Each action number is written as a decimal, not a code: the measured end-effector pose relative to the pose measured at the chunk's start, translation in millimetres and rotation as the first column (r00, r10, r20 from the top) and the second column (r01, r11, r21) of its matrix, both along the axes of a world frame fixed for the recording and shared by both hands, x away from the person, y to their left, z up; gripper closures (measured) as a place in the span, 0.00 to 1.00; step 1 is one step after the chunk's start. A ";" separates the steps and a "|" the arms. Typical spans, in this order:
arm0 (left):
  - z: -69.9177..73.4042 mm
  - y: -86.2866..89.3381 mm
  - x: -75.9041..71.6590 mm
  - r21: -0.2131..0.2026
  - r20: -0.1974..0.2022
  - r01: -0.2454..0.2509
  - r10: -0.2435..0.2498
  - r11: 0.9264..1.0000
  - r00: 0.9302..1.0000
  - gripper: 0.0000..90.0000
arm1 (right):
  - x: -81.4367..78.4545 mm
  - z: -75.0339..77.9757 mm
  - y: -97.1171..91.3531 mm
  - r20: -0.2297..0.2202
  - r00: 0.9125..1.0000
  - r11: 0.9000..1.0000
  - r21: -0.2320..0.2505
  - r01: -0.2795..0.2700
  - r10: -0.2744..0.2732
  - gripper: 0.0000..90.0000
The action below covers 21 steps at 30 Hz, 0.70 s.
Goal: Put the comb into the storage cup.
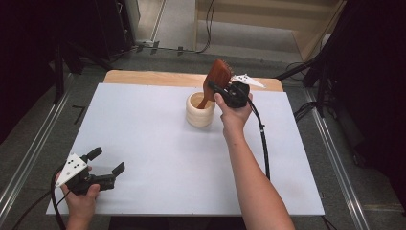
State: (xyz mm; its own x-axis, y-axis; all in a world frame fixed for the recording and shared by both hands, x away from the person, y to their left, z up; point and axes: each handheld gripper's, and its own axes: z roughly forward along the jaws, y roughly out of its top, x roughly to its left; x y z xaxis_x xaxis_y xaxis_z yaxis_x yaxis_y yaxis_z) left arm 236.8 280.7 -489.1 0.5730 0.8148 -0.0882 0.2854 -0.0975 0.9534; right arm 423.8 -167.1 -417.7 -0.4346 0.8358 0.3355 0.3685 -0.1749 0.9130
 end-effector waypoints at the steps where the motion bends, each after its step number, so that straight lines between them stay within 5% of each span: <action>1: 0.0 -0.1 -0.1 0.001 0.000 -0.001 0.001 1.000 1.000 0.00 | 0.0 -1.1 0.5 -0.005 1.000 1.000 0.002 0.000 0.000 0.60; 21: 0.0 -0.4 -0.2 0.000 -0.001 -0.002 0.002 1.000 1.000 0.00 | 3.6 -23.0 4.2 -0.038 0.999 0.998 0.064 0.004 -0.001 0.60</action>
